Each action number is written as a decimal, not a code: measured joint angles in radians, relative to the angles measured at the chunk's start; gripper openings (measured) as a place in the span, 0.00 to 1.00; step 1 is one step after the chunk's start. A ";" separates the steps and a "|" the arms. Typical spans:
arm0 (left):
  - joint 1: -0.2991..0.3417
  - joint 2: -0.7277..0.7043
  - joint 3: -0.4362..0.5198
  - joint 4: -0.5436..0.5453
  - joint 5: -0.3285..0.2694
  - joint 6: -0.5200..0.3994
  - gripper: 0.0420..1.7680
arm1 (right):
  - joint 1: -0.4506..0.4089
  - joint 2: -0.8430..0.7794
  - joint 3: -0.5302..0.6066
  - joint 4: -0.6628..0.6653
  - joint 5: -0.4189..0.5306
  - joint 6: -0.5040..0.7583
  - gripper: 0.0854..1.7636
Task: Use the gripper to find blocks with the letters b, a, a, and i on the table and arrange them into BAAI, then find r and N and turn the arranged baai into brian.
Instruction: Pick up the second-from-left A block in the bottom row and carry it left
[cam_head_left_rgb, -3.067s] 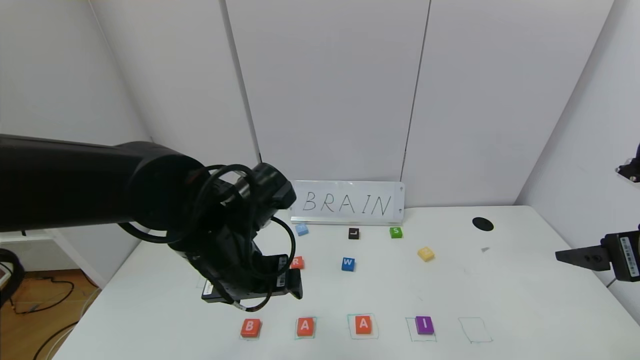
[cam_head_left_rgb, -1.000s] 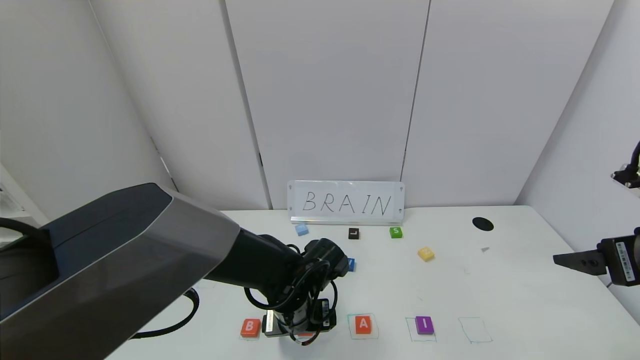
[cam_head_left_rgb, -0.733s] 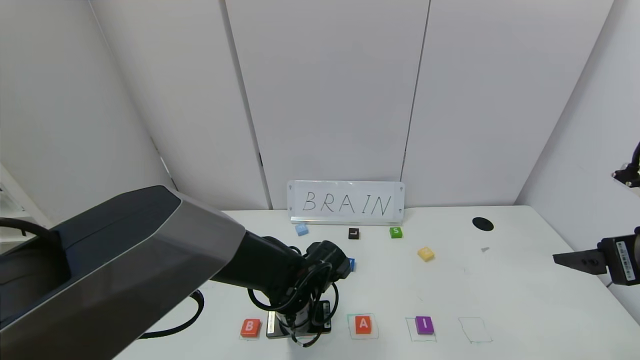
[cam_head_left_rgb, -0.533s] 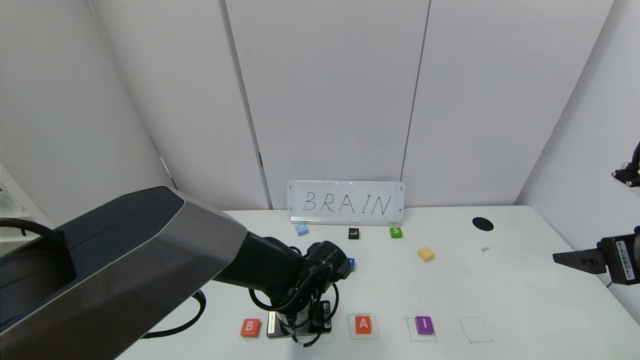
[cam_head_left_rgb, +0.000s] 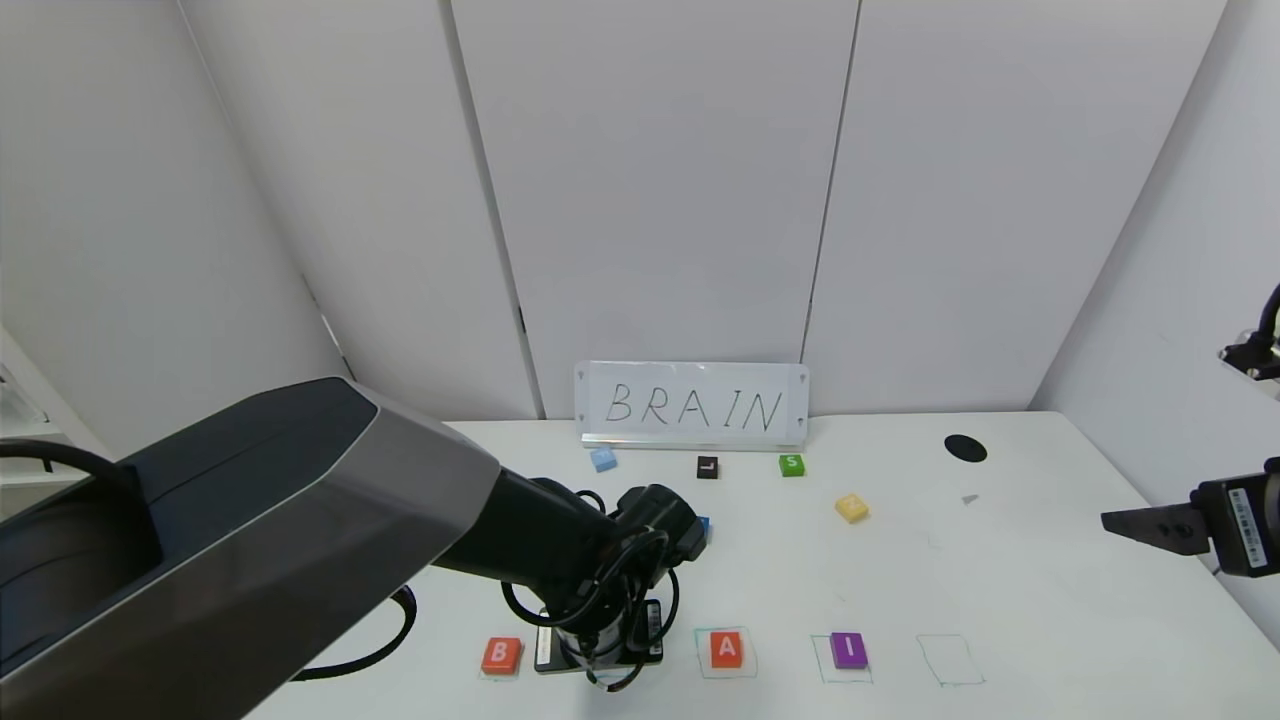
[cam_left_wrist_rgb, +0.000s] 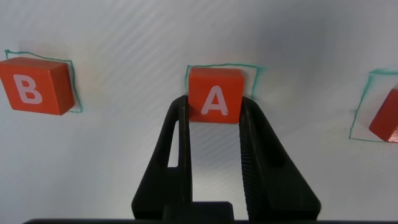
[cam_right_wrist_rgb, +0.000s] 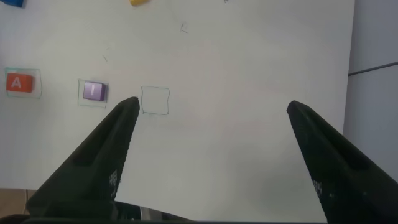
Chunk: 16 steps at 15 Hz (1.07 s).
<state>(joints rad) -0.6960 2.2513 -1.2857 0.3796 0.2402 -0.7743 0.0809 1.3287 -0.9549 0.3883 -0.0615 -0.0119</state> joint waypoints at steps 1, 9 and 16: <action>0.000 0.000 0.002 0.000 -0.001 0.000 0.27 | 0.000 0.000 0.000 0.000 0.000 0.000 0.97; 0.012 -0.083 -0.011 0.075 -0.016 0.073 0.27 | 0.006 -0.004 0.000 0.001 -0.041 -0.010 0.97; 0.118 -0.225 -0.019 0.176 -0.077 0.281 0.27 | 0.006 -0.020 0.001 0.001 -0.039 -0.011 0.97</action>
<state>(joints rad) -0.5783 2.0264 -1.3047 0.5555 0.1634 -0.4930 0.0870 1.3089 -0.9543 0.3894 -0.1006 -0.0228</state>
